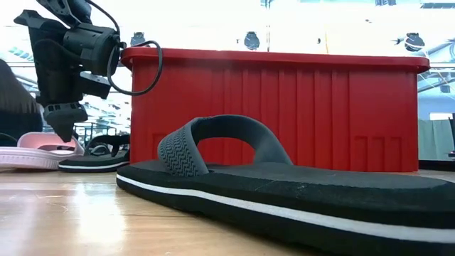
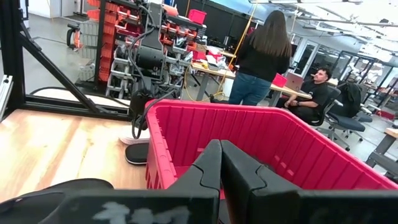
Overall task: Pick and place slides into bin
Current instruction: Stack the pink slide on top of the black slide in the red bin
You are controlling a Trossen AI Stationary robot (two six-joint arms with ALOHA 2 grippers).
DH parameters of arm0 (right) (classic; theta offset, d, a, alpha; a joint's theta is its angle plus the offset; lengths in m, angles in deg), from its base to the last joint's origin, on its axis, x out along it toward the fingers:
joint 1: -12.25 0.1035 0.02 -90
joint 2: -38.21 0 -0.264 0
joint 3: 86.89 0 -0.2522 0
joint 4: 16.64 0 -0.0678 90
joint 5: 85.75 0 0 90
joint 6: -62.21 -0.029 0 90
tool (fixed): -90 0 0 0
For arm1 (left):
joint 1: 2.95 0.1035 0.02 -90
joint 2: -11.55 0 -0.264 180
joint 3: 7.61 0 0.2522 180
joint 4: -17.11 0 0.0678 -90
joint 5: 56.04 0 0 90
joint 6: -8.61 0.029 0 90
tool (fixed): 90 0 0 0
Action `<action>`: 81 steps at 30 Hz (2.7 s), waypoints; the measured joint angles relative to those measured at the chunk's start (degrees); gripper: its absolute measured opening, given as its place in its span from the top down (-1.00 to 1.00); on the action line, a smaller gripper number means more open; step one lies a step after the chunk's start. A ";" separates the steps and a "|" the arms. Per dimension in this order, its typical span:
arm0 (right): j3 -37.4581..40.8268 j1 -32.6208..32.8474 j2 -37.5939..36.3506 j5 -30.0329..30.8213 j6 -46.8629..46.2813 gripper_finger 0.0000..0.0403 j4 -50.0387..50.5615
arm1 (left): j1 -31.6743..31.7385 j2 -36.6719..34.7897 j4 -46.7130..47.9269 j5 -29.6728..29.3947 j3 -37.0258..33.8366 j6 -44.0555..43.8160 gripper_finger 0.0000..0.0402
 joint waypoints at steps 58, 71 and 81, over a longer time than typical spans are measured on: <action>0.02 -0.05 0.00 -0.25 5.67 1.00 -6.47 | 0.75 -3.72 7.11 16.45 6.30 -1.62 1.00; 0.02 -0.05 0.02 -0.29 6.30 1.00 -6.44 | -4.50 -3.85 12.87 23.64 17.60 -0.12 1.00; 0.02 -0.05 0.02 -0.48 6.28 1.00 -6.42 | -8.80 -3.91 19.34 24.18 34.63 -0.06 1.00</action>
